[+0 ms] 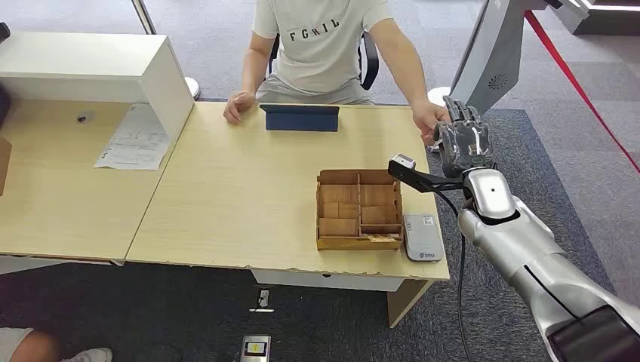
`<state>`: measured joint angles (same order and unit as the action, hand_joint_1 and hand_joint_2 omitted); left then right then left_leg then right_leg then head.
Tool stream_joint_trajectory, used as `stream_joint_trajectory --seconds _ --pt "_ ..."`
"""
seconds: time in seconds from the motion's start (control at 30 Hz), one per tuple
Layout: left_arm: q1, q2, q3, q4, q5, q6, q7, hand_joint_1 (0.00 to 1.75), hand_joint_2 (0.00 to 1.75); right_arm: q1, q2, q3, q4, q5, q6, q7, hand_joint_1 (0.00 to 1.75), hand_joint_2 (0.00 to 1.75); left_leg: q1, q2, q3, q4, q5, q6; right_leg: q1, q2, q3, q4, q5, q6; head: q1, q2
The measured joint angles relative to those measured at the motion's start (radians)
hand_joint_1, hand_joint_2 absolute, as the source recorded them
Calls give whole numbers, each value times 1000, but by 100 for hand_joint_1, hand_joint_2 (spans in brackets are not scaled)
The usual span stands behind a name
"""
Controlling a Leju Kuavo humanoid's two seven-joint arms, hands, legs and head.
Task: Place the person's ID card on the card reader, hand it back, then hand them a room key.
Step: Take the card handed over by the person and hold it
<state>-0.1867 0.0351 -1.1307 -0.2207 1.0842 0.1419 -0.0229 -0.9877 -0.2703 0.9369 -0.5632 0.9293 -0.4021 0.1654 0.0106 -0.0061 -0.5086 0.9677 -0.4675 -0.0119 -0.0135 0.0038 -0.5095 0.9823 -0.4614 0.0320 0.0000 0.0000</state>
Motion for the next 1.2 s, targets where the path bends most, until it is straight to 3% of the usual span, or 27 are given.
stream_joint_trajectory --seconds 0.37,0.67,1.2 --pt "6 1 0 0 5 1 3 0 0 13 -2 0 -1 -2 -1 -21 175 175 0 0 0 0 0 0 0 0 0 0 0 0 0 0" --pt "46 5 0 0 18 4 15 0 0 107 -16 -1 2 -48 -14 -52 175 175 0 0 0 0 0 0 0 0 0 -1 0 0 0 0" --pt "7 8 0 0 17 3 0 0 0 127 -78 -2 -4 -89 2 -32 175 175 0 0 -1 1 1 1 0 0 0 0 1 2 0 0"
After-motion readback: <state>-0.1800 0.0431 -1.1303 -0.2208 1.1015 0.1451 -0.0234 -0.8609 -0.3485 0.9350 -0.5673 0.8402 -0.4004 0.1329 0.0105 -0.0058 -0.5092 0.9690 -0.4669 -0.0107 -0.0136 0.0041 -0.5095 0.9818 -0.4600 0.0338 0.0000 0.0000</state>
